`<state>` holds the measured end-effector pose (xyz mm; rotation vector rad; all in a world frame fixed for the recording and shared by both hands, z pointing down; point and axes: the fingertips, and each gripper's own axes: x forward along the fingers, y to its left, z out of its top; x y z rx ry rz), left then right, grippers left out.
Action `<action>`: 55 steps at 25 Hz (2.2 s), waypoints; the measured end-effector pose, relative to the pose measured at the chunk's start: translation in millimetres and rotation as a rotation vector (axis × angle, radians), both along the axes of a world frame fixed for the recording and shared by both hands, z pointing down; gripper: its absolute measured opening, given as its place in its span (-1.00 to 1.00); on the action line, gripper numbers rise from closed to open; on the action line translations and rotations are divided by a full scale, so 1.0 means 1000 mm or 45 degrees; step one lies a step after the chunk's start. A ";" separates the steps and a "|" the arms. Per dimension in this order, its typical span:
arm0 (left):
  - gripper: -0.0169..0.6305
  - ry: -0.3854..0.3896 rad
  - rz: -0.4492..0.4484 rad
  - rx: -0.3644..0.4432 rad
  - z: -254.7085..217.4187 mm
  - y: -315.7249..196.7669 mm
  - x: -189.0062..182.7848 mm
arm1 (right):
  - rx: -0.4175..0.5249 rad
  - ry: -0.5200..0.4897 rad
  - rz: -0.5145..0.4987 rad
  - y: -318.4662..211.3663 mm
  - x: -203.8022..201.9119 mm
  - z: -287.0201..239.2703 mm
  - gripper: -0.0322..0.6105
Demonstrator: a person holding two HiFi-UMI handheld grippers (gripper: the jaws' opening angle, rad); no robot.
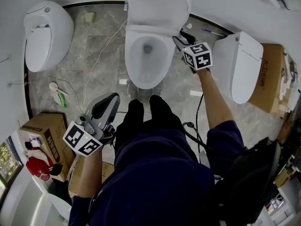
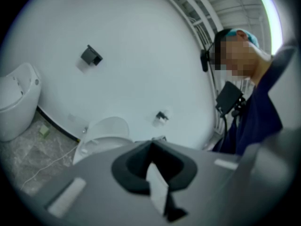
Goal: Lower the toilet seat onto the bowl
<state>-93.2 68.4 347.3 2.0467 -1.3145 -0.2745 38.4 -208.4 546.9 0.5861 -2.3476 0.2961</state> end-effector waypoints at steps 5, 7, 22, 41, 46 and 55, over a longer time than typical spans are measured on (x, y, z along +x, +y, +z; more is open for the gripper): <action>-0.94 0.012 0.011 0.002 0.001 0.004 0.000 | 0.022 0.061 -0.046 0.017 0.003 0.005 -0.46; -0.94 0.018 0.018 0.005 0.001 0.005 0.001 | 0.032 0.085 -0.068 0.023 0.004 0.007 -0.46; -0.93 0.039 0.045 0.009 0.005 0.015 0.003 | 0.101 0.232 -0.206 0.064 0.010 0.021 -0.46; -0.94 0.085 0.078 -0.011 0.018 0.003 0.017 | 0.196 0.380 -0.458 0.099 0.015 0.040 -0.46; -0.93 0.097 0.079 -0.019 0.022 0.000 0.020 | 0.191 0.408 -0.513 0.109 0.015 0.048 -0.44; -0.93 0.116 0.070 -0.028 0.027 -0.004 0.019 | 0.162 0.459 -0.621 0.132 0.018 0.065 -0.42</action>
